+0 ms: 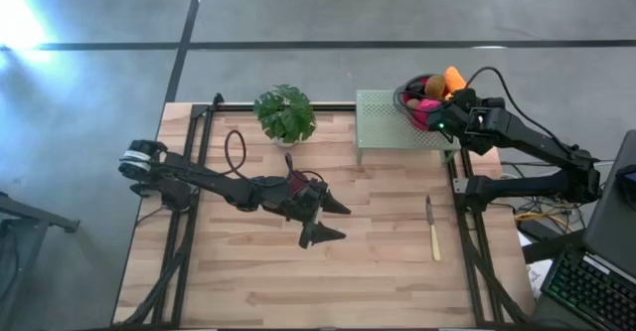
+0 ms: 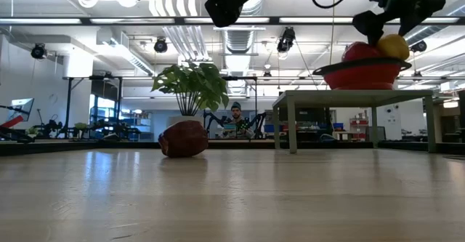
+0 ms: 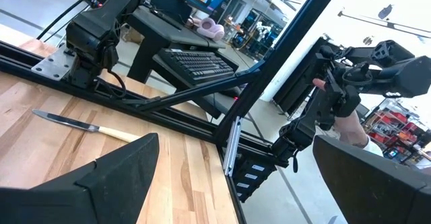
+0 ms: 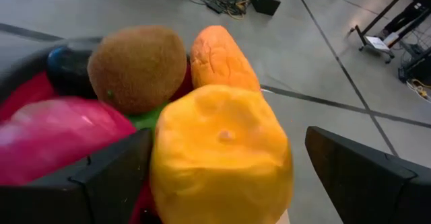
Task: Pick & Place Fruit
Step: Put the yellow bell pepper into the red strainer bowl on the shelf, then put the dark red apple into the red strainer bowl on the shelf
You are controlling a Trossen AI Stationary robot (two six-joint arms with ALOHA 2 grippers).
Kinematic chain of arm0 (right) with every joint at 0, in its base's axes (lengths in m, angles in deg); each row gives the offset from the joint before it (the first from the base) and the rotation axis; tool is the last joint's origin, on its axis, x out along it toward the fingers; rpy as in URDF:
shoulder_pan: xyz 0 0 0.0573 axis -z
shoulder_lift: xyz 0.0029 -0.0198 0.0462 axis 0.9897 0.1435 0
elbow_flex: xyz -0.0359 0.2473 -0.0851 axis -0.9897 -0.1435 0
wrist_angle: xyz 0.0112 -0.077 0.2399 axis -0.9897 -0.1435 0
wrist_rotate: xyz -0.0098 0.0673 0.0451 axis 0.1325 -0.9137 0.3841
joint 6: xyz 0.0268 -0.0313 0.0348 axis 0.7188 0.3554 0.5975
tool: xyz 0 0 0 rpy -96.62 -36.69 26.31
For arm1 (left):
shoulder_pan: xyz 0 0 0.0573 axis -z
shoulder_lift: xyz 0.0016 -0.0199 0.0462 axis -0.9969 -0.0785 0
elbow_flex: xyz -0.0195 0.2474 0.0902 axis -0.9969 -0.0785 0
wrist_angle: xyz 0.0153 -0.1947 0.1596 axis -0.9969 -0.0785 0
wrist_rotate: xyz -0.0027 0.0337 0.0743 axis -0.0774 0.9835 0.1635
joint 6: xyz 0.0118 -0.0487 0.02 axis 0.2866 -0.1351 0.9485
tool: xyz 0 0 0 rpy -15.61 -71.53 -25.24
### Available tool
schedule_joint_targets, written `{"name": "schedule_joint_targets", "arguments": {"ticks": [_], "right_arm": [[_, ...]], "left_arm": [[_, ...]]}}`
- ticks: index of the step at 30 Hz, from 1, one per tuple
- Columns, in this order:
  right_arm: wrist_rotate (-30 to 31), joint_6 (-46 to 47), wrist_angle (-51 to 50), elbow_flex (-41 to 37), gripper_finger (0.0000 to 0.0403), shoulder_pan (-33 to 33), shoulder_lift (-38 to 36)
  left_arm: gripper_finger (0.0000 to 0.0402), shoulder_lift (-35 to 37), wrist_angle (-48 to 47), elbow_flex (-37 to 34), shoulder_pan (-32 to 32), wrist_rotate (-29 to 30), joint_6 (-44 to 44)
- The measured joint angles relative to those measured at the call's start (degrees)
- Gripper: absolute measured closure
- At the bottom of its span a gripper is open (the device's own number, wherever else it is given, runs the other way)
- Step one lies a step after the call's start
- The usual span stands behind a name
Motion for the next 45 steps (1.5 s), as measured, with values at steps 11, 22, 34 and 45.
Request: {"name": "schedule_joint_targets", "arguments": {"ticks": [11,22,34,45], "right_arm": [[0.0,-3.6,0.1,5.6,0.0019,0.0,0.0],[-12.3,-11.6,3.3,11.5,0.0019,-0.1,0.1],[-32.1,-29.3,22.0,11.5,0.0019,-6.2,0.1],[-39.2,-38.3,31.8,7.7,0.0019,-14.1,0.1]], "left_arm": [[0.0003,0.0,0.0,0.0,0.0,0.0,0.0],[0.0003,0.0,-0.7,0.0,-0.2,-4.5,1.4],[0.0003,2.8,-28.5,1.1,-0.4,14.7,17.5],[0.0003,5.3,-62.4,1.9,-0.9,40.7,4.4]]}}
